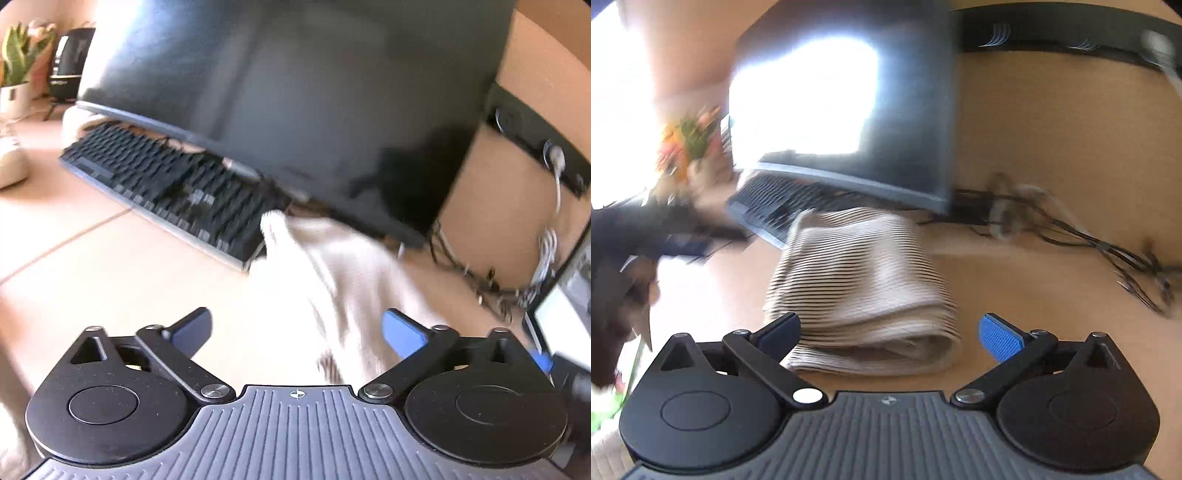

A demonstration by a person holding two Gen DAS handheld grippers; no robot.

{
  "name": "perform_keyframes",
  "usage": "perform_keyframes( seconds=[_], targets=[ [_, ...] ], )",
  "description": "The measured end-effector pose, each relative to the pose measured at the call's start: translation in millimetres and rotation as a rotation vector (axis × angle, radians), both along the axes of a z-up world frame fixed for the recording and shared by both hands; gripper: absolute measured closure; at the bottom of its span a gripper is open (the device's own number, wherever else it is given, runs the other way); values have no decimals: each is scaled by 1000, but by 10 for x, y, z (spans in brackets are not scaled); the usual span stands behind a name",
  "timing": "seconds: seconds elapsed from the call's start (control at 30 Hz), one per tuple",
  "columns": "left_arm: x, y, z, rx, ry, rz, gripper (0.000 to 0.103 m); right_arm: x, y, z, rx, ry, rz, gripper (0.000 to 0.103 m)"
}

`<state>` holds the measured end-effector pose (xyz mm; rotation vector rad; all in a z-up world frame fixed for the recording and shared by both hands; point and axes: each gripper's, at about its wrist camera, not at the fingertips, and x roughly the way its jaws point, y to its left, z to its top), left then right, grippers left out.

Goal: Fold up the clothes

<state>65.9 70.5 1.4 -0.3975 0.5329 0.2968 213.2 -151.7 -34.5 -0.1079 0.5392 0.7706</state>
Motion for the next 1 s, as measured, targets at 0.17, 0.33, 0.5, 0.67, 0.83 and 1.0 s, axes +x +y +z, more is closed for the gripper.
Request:
perform_keyframes(
  seconds=[0.17, 0.33, 0.5, 0.67, 0.83, 1.0],
  targets=[
    [-343, -441, -163, 10, 16, 31, 0, -176, -424, 44, -6, -67, -43, 0],
    [-464, -714, -142, 58, 26, 53, 0, -239, -612, 48, -21, -48, -16, 0],
    [-546, -950, -146, 82, 21, 71, 0, -237, -765, 125, -5, -36, 25, 0],
    [-581, -1158, -47, 88, 13, 109, 0, -221, -927, 219, 21, -26, 55, 0],
    [-585, -1356, 92, 120, 2, 160, 0, -185, -1015, 381, 58, -15, 104, 0],
    [-566, -1462, 179, 122, -21, 214, 0, -263, -905, 444, 59, -121, 141, 0]
  ],
)
